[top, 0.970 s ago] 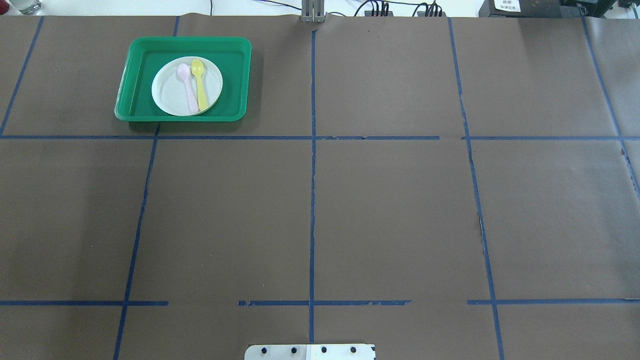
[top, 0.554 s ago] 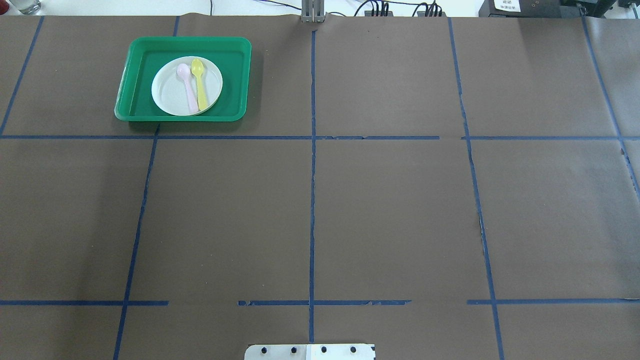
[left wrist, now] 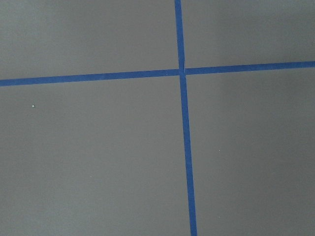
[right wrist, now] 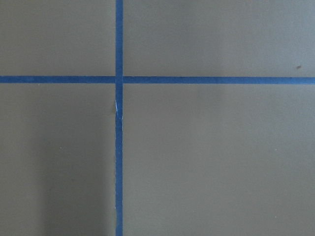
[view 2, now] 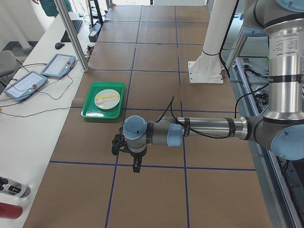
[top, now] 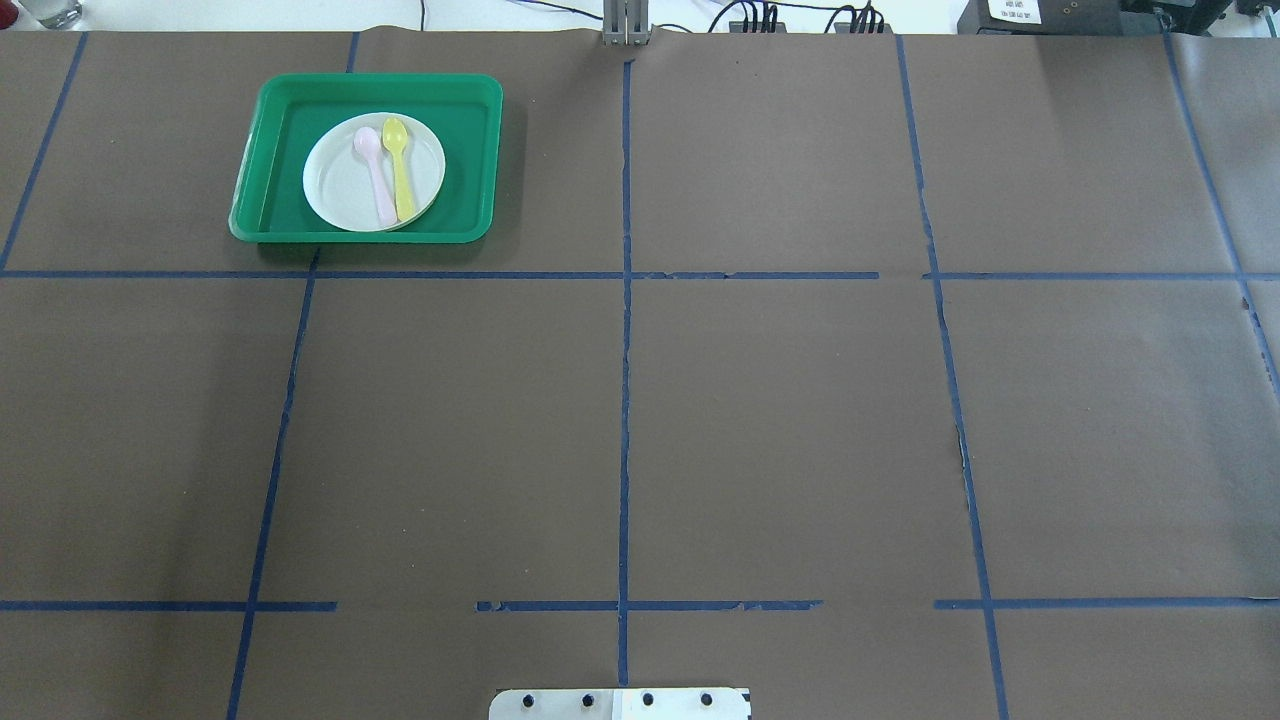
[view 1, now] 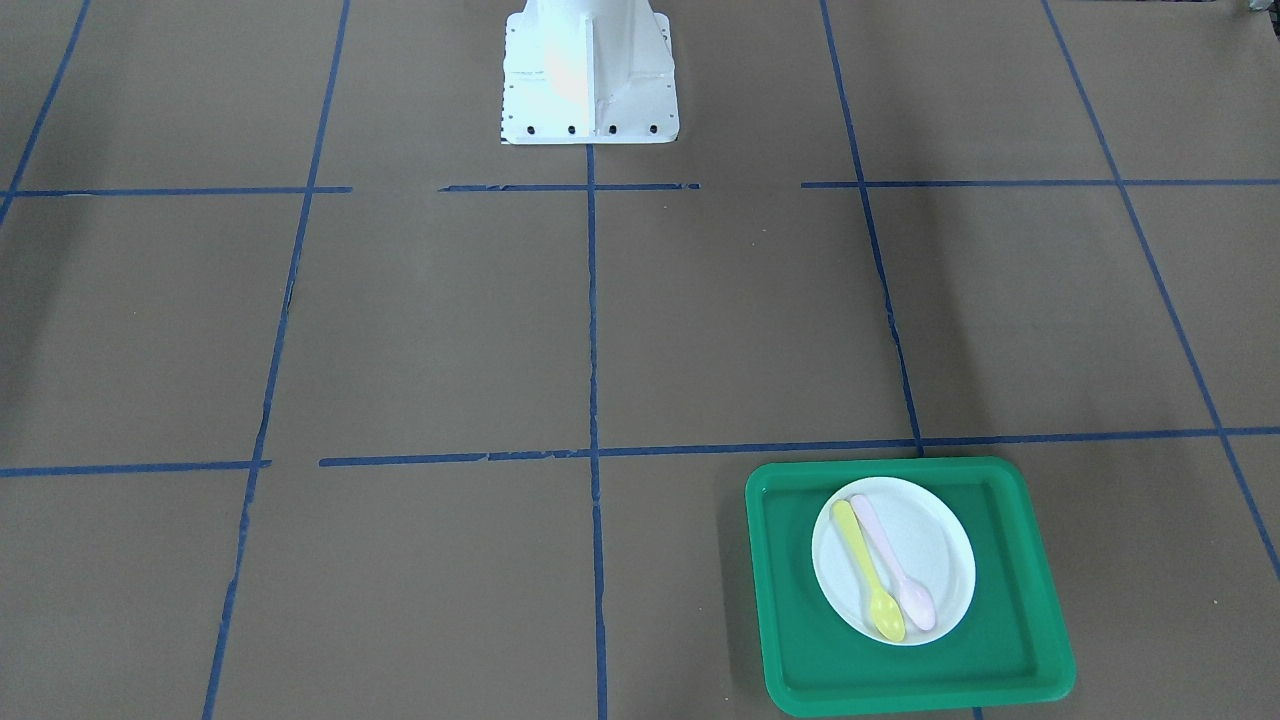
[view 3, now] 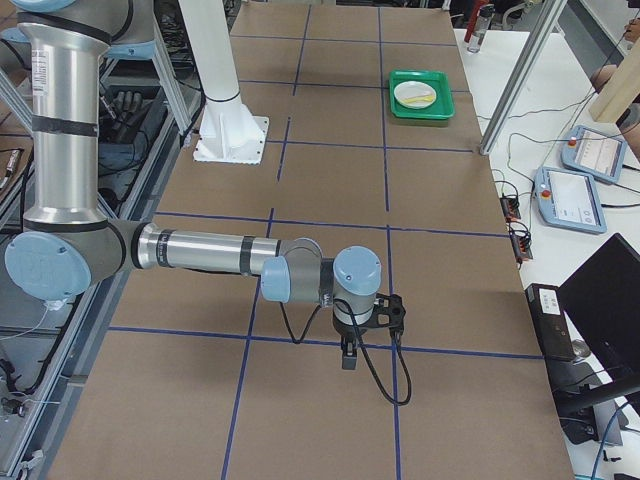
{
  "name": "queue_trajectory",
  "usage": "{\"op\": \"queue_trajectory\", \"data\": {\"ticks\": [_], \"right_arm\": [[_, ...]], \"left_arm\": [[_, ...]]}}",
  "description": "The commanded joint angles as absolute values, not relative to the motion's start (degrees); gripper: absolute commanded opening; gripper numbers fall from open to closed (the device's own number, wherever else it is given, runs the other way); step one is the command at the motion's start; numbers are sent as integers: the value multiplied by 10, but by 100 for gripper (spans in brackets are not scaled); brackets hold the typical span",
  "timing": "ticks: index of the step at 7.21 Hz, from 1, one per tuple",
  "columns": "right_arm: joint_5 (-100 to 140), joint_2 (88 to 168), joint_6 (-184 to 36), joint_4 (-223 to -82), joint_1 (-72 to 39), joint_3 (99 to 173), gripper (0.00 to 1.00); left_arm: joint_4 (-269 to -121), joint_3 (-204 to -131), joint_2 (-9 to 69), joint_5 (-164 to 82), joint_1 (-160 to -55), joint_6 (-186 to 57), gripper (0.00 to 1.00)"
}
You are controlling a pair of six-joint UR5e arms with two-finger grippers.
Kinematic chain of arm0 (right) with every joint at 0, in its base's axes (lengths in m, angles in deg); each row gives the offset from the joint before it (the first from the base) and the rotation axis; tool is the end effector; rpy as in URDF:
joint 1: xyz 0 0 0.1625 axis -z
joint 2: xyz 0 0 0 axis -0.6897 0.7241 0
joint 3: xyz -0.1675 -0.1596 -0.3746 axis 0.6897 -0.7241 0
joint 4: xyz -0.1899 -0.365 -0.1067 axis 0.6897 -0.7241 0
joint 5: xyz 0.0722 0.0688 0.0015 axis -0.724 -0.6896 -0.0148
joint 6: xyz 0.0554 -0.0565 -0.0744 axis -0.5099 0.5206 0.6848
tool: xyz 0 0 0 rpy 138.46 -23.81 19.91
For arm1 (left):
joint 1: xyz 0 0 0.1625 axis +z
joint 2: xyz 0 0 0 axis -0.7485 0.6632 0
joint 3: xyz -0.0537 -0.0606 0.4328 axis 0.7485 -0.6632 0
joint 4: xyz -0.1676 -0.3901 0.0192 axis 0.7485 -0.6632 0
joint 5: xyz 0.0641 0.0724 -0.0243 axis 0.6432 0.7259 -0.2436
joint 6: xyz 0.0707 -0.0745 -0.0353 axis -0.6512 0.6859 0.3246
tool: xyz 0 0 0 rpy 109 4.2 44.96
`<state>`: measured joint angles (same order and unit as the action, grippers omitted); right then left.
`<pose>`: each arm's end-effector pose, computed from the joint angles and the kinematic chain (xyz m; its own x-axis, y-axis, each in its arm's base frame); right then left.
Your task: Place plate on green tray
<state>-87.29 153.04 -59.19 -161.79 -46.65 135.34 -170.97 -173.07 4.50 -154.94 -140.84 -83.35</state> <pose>0.0649 -0.4683 0.6981 0.7599 0.0170 0.6499 -0.0266 0.9996 0.0048 -0.0750 -0.4572 0.6699 0.7043 0.0703 -0.7065 -0.0055 0.9956 0.0935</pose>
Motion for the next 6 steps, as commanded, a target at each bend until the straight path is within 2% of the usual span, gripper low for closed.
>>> {"op": "queue_trajectory", "data": {"ticks": [1,6], "right_arm": [[-873,1530,-592,-1618,-467,1353,100],[-873,1530,-592,-1617,-467,1353,100]], "left_arm": [[-1707,-1722,42,-1547,-1416,-836,100],[-1666,-1718,44,-1548,-1414,-833,100]]}}
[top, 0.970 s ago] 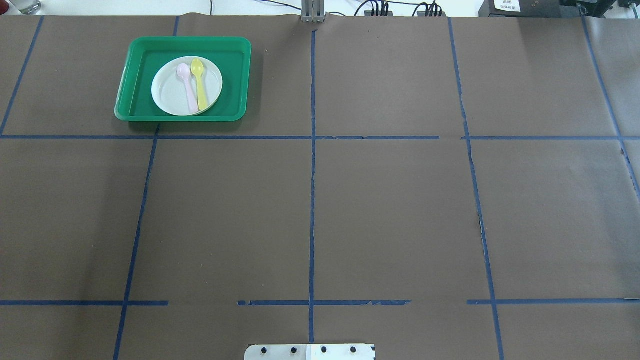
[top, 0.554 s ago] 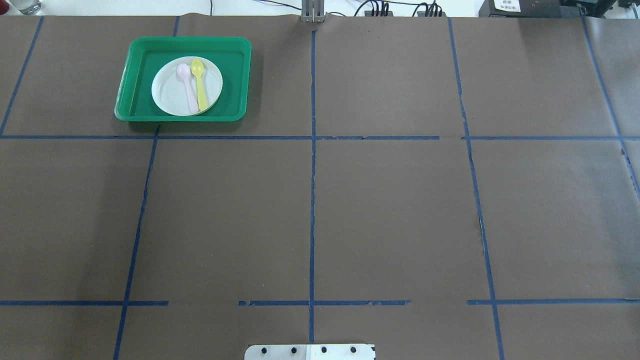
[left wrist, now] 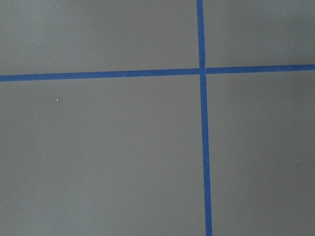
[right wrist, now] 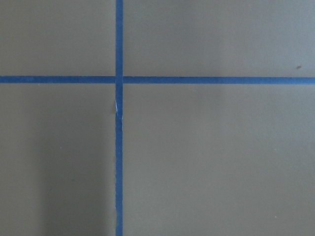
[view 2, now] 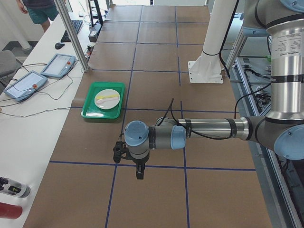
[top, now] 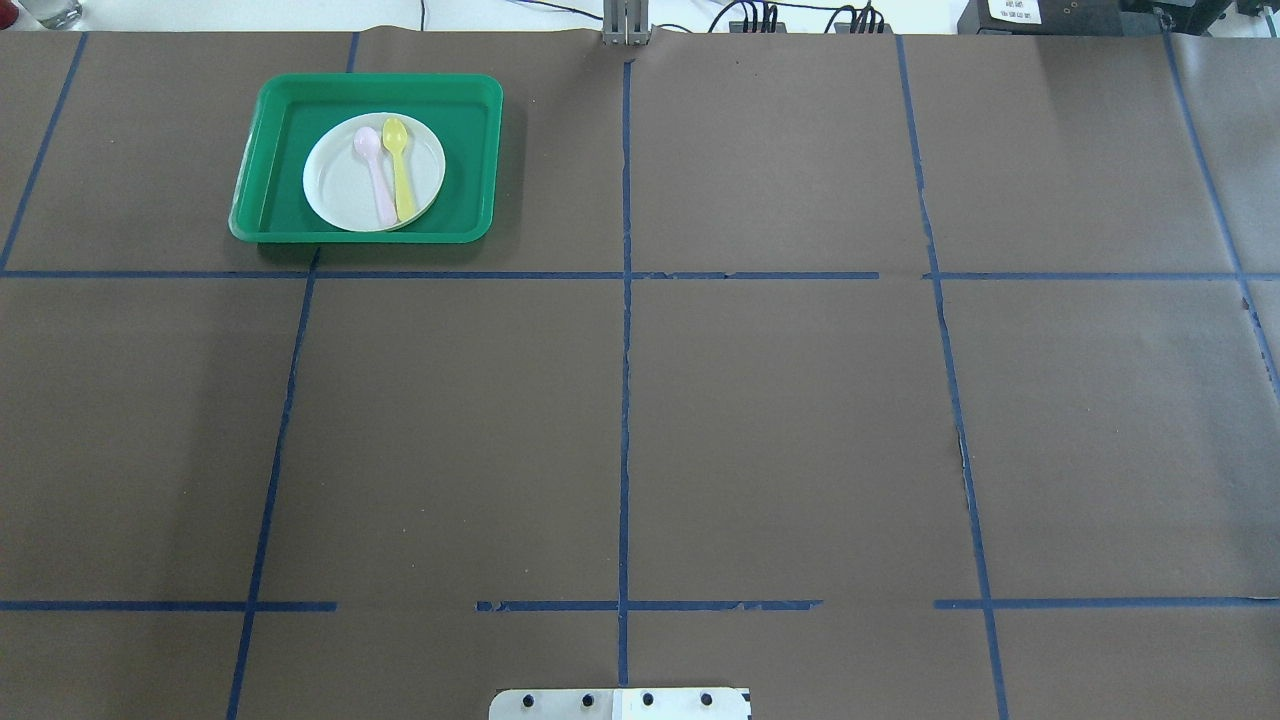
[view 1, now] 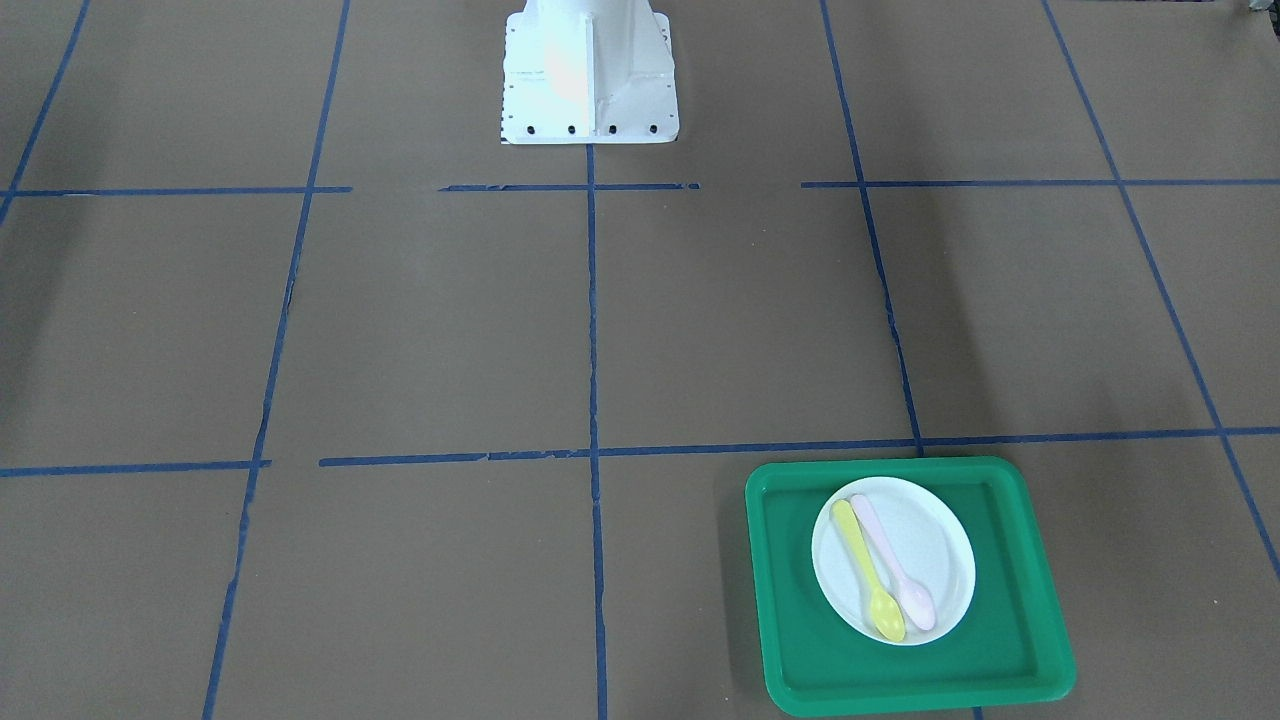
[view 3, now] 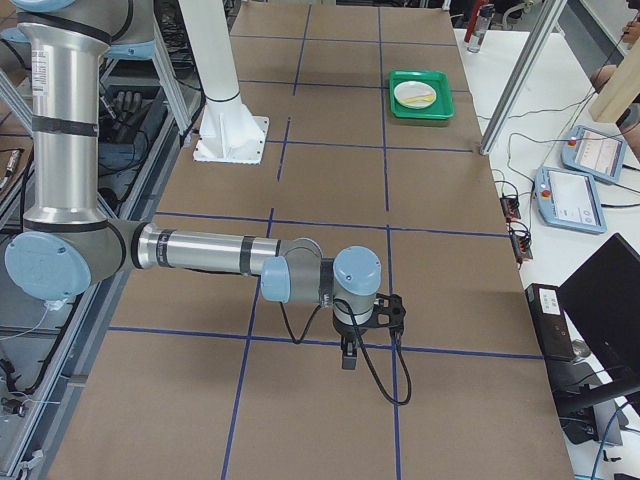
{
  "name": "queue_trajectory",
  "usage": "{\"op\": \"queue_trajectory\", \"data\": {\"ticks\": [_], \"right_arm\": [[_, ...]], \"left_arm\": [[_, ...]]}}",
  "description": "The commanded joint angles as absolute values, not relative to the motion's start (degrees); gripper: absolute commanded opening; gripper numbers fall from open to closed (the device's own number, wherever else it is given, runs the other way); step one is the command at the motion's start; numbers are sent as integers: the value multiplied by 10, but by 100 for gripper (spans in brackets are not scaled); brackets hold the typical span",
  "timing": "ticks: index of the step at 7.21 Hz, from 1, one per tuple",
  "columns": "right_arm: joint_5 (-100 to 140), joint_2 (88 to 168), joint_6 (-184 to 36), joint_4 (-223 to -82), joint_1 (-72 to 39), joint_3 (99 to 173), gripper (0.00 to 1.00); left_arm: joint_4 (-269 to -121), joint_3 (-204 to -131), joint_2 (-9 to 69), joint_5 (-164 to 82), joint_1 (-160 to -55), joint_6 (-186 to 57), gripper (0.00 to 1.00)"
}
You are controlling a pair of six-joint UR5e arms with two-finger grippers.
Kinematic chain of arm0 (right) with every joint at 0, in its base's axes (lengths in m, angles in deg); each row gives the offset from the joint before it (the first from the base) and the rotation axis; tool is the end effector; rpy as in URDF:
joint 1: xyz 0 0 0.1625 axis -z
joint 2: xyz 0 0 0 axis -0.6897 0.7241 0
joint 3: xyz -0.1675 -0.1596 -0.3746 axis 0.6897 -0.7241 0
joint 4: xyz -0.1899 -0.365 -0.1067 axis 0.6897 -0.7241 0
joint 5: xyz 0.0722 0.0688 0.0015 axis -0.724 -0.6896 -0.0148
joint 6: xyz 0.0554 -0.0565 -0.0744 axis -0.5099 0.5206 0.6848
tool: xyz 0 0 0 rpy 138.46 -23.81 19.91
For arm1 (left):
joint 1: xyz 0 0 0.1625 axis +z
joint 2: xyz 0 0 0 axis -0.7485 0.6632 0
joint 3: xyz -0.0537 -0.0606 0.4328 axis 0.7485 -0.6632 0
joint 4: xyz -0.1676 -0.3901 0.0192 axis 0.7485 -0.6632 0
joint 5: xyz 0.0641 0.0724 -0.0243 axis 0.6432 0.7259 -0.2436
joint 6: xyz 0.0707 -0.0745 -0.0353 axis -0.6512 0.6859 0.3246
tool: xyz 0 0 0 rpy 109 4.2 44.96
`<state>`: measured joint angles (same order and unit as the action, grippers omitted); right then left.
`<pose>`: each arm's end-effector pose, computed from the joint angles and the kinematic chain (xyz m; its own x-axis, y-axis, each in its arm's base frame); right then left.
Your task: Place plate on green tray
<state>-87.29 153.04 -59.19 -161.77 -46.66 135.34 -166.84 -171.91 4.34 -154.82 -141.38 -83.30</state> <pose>0.0649 -0.4683 0.6981 0.7599 0.0169 0.6499 -0.0267 0.9996 0.0052 -0.0790 -0.4479 0.6887 0.7029 -0.0047 -0.7112 0.0046 1.0000 -0.0020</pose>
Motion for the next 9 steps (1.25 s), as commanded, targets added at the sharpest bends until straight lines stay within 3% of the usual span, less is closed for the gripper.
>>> {"op": "queue_trajectory", "data": {"ticks": [1,9], "right_arm": [[-873,1530,-592,-1617,-467,1353,100],[-873,1530,-592,-1618,-467,1353,100]], "left_arm": [[-1666,-1717,44,-1548,-1414,-833,100],[-1668,-1708,51,-1549,-1414,-833,100]]}}
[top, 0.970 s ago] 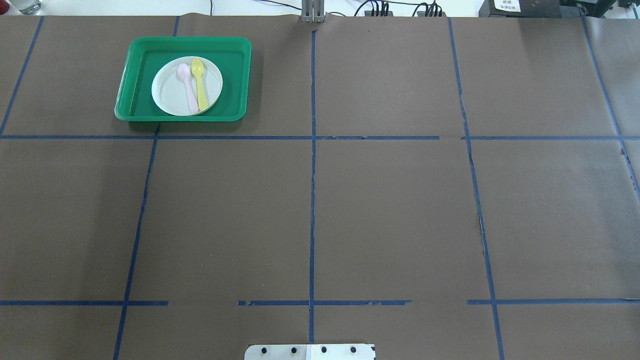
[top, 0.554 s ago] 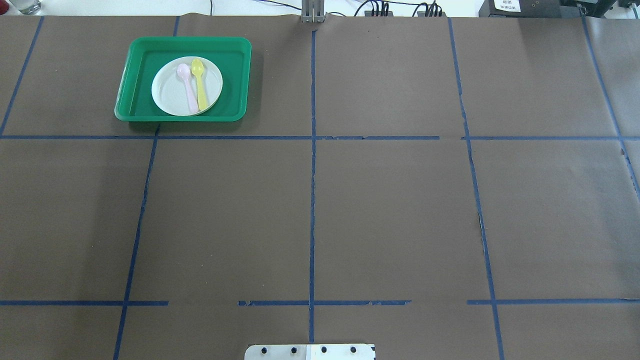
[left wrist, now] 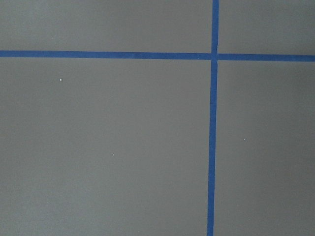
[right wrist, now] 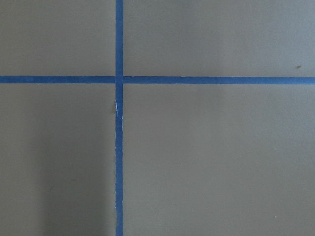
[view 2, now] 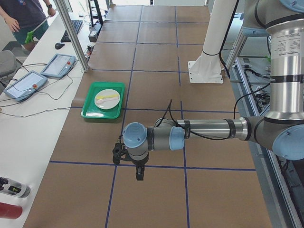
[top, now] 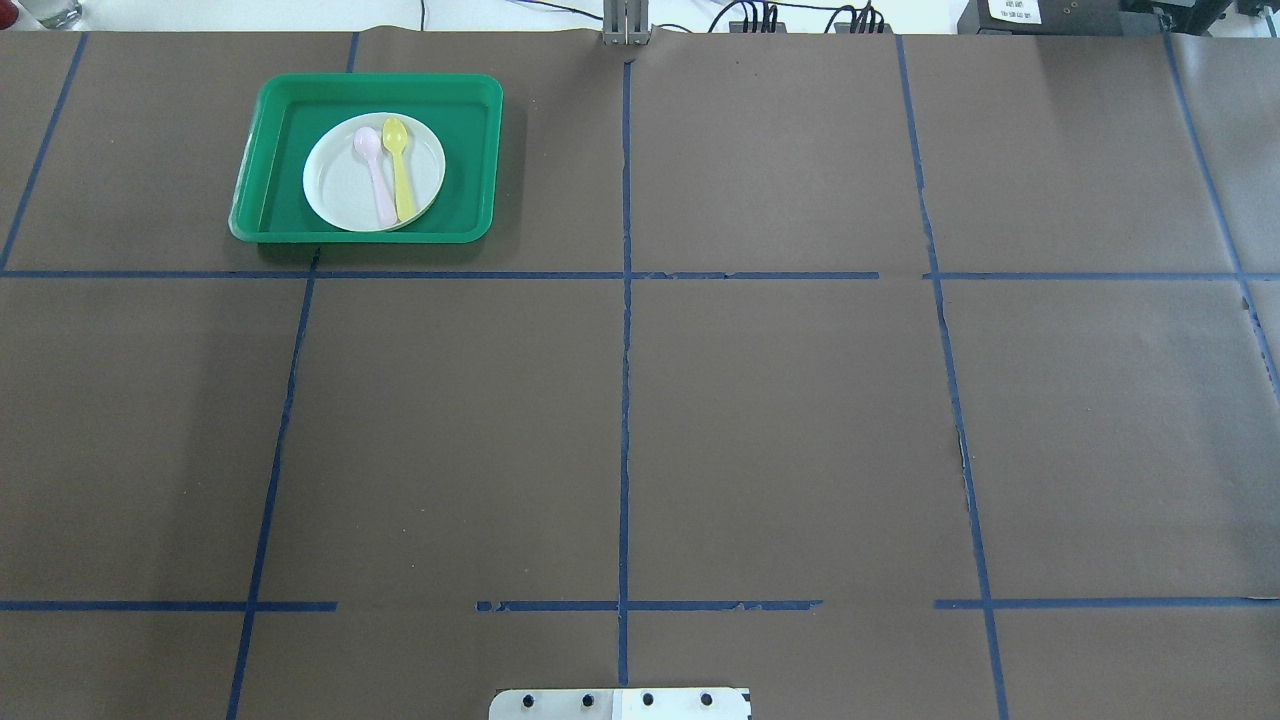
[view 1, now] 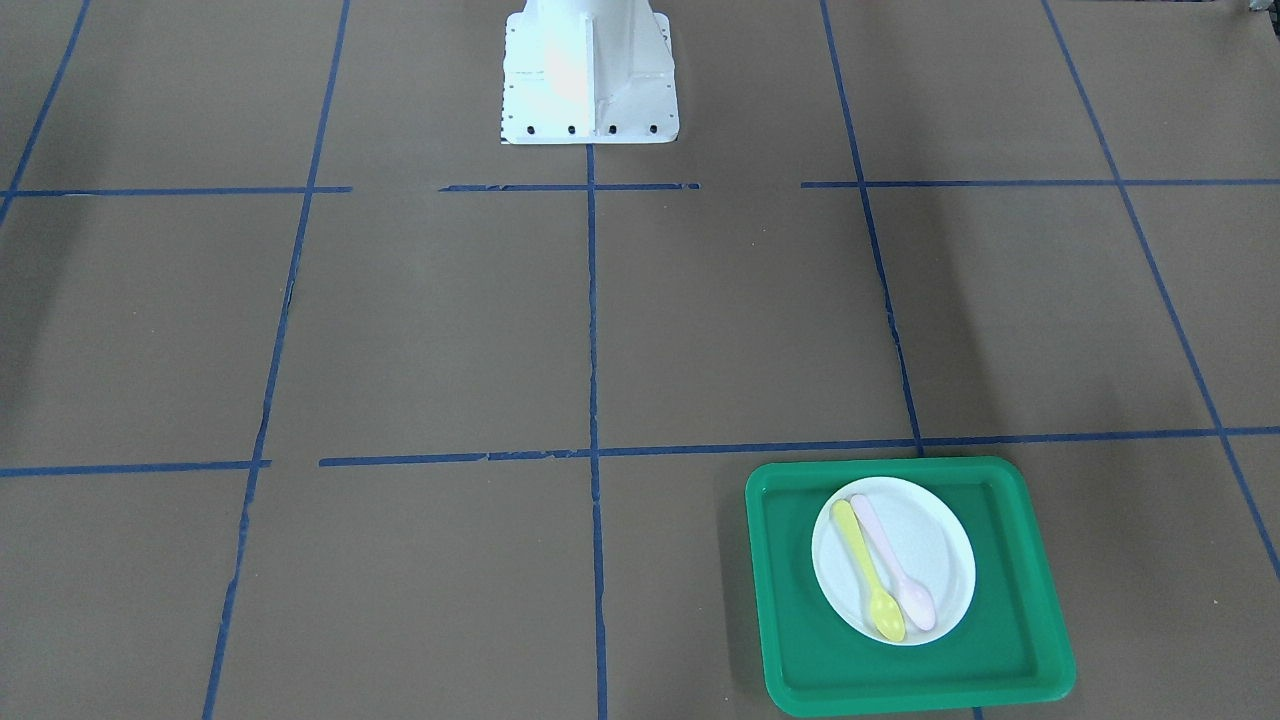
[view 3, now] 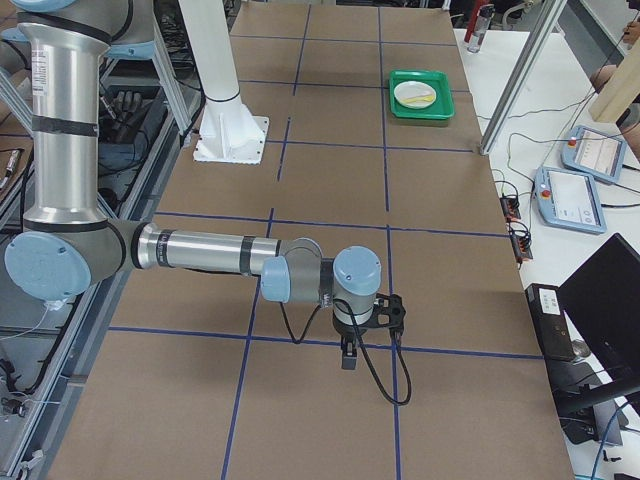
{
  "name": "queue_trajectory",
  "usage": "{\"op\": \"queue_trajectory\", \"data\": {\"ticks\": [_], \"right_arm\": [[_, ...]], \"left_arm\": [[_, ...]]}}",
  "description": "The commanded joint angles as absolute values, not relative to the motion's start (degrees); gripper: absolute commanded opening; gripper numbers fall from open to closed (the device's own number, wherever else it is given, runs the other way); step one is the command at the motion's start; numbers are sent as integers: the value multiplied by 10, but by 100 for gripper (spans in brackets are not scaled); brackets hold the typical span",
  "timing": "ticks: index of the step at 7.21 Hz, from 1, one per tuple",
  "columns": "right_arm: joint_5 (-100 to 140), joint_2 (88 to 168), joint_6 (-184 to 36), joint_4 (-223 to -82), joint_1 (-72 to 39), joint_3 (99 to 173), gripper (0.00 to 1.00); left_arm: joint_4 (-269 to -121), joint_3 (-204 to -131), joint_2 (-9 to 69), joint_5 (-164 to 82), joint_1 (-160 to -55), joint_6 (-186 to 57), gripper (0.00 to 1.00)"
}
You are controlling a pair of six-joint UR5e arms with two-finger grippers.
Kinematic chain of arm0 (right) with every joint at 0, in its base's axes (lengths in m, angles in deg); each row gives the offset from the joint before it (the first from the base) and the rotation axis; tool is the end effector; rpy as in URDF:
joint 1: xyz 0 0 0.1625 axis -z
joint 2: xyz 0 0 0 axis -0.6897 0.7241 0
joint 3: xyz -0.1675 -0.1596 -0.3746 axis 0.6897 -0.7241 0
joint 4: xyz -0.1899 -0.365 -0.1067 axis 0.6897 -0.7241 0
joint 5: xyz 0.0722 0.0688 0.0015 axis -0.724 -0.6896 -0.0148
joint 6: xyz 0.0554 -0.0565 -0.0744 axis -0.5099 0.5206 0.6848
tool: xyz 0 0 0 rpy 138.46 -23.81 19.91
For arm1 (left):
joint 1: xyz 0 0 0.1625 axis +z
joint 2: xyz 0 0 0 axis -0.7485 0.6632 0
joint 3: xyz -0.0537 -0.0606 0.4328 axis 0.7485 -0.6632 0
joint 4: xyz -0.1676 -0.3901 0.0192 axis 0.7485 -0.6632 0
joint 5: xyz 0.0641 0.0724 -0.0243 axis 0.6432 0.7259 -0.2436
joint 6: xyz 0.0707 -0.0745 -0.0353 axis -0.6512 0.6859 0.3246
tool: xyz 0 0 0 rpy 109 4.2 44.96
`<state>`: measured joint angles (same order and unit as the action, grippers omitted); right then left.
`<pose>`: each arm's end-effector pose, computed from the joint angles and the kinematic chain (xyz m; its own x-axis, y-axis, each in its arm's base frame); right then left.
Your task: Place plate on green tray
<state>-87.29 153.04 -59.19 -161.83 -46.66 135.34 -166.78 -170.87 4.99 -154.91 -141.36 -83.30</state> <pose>0.0649 -0.4682 0.6982 0.7598 0.0176 0.6499 -0.0267 0.9996 0.0041 -0.0790 -0.4522 0.6925 0.7015 -0.0101 -0.7126 0.0044 0.9999 -0.0098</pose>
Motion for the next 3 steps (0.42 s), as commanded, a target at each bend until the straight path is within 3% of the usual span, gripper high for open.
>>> {"op": "queue_trajectory", "data": {"ticks": [1,3], "right_arm": [[-873,1530,-592,-1617,-467,1353,100],[-873,1530,-592,-1618,-467,1353,100]], "left_arm": [[-1668,-1708,51,-1549,-1414,-833,100],[-1669,-1706,52,-1549,-1414,-833,100]]}}
